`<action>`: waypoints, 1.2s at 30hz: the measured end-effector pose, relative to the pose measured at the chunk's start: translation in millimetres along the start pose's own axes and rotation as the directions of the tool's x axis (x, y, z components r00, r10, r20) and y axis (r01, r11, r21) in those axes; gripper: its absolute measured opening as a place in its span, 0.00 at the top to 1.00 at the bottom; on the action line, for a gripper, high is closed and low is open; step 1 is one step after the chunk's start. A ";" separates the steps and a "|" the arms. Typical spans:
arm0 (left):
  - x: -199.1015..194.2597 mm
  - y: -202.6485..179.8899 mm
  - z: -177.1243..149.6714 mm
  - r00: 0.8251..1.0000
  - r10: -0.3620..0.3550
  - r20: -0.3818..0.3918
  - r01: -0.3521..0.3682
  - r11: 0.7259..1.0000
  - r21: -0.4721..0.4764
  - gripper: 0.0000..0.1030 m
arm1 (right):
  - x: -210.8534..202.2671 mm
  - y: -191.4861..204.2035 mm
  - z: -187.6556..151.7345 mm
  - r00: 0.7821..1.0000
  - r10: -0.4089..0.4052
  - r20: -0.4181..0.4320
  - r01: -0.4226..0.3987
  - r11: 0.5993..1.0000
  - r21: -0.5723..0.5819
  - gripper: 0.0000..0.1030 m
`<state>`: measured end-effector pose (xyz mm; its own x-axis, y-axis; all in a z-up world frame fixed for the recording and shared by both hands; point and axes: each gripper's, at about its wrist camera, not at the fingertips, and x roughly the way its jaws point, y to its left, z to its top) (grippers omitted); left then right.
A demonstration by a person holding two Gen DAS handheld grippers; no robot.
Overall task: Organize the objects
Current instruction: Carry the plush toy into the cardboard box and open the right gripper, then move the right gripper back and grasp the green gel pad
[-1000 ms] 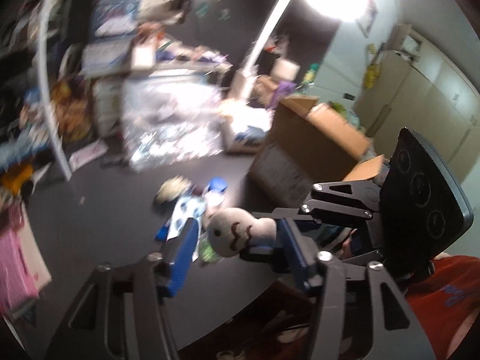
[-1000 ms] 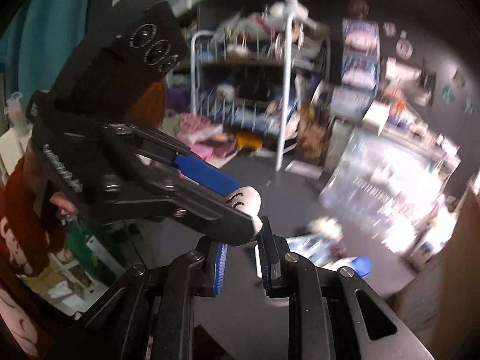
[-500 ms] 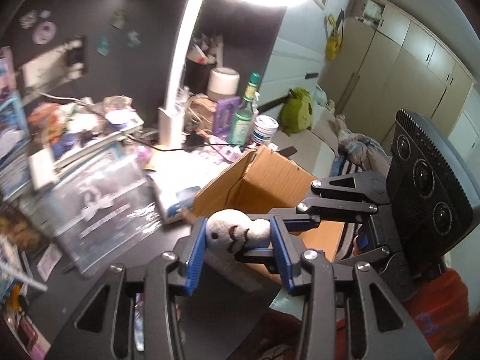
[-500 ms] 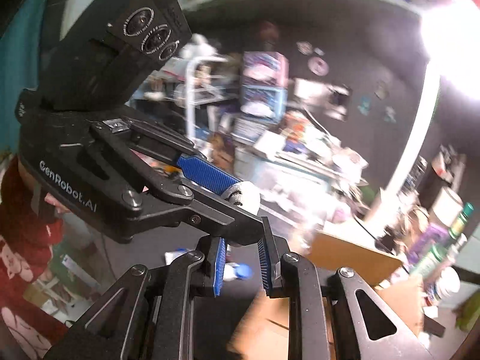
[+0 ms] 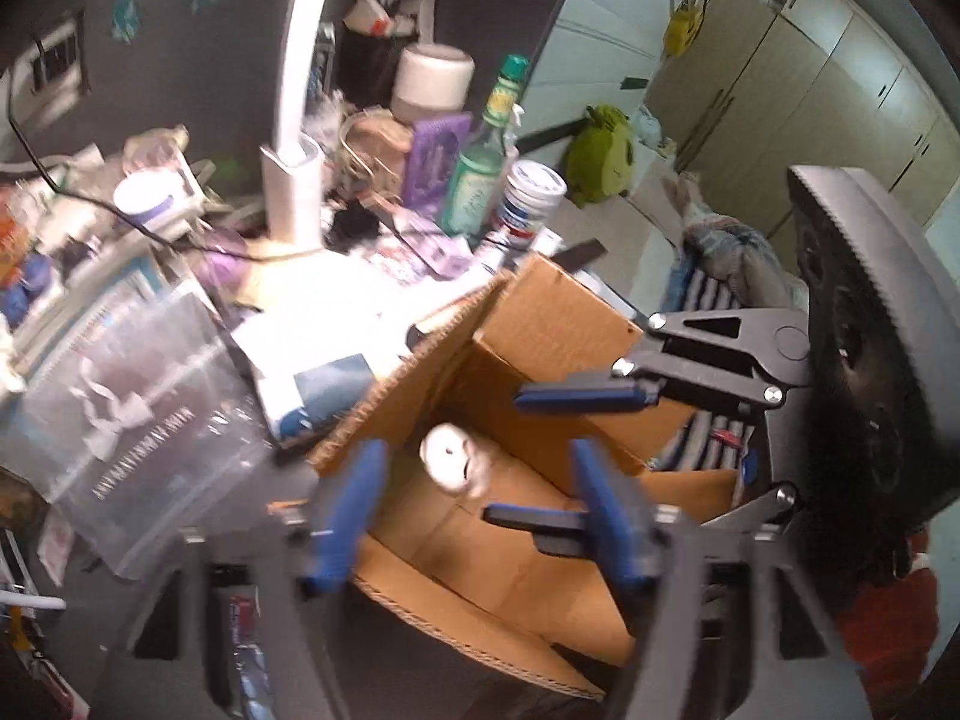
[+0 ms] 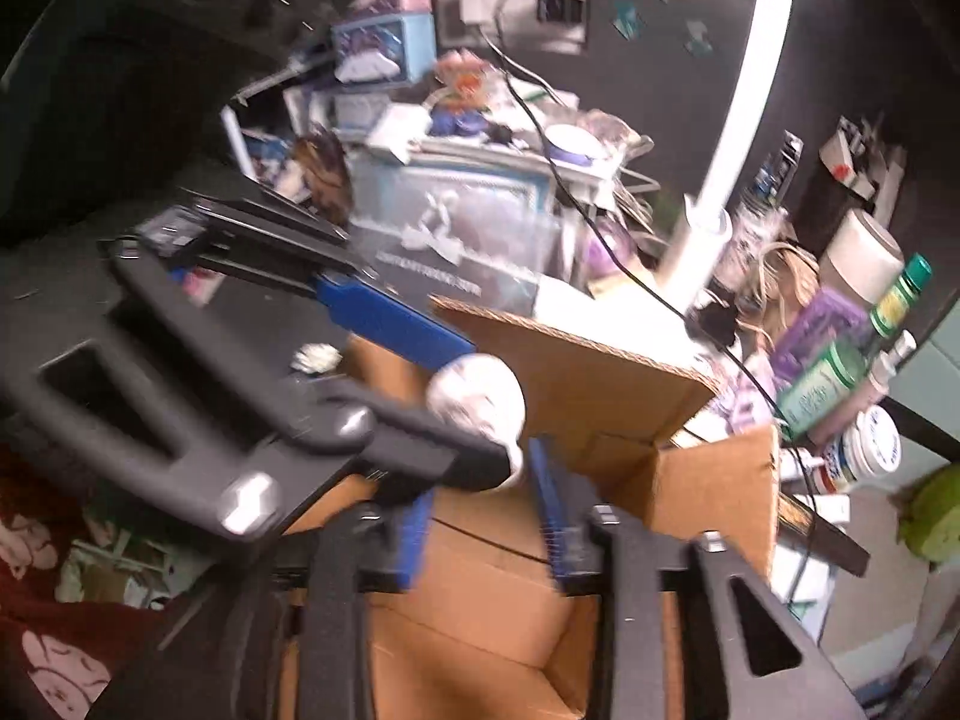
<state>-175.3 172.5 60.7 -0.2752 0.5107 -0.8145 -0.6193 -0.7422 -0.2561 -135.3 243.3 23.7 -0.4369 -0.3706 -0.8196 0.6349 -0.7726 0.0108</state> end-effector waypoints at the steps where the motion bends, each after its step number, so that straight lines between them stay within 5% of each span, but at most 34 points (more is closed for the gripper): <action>1: -3.9 0.6 -0.5 1.000 0.008 0.010 -0.008 1.000 0.006 0.30 | 0.9 -1.6 -0.2 1.000 -0.016 -0.008 0.016 1.000 0.001 0.57; 8: -63.2 6.2 -23.3 0.981 0.071 0.178 -0.075 0.997 0.015 0.16 | -19.1 7.5 -0.6 0.996 -0.018 0.092 0.018 1.000 -0.004 0.56; 14: -109.4 41.2 -74.6 0.950 0.122 0.289 -0.108 0.992 -0.065 0.13 | -41.4 64.5 -1.9 0.961 0.131 0.242 -0.116 0.990 -0.076 0.56; 18: -130.8 72.1 -118.5 0.916 0.210 0.341 -0.163 0.973 -0.161 0.11 | -28.4 112.7 -2.0 0.936 0.229 0.268 -0.195 0.970 -0.145 0.55; 22: -133.1 106.7 -173.1 0.861 0.379 0.339 -0.302 0.917 -0.260 0.07 | 7.3 152.0 -9.2 0.933 0.291 0.211 -0.262 0.953 -0.155 0.54; 25: -125.9 122.9 -206.0 0.839 0.439 0.322 -0.344 0.886 -0.312 0.07 | 37.2 166.1 -21.7 0.930 0.319 0.179 -0.301 0.946 -0.121 0.52; 30: -103.3 141.5 -254.4 0.858 0.420 0.297 -0.308 0.881 -0.359 0.07 | 94.8 180.3 -51.2 0.949 0.284 0.135 -0.274 0.958 -0.083 0.49; 36: -82.9 145.1 -275.2 0.880 0.400 0.255 -0.293 0.881 -0.372 0.07 | 142.0 186.9 -72.7 0.976 0.200 0.091 -0.189 0.975 -0.120 0.49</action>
<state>-40.0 -97.0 -52.2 -0.6777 0.2633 -0.6866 -0.1913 -0.9647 -0.1810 -32.4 83.7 -132.4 -0.3573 -0.5628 -0.7454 0.7776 -0.6213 0.0965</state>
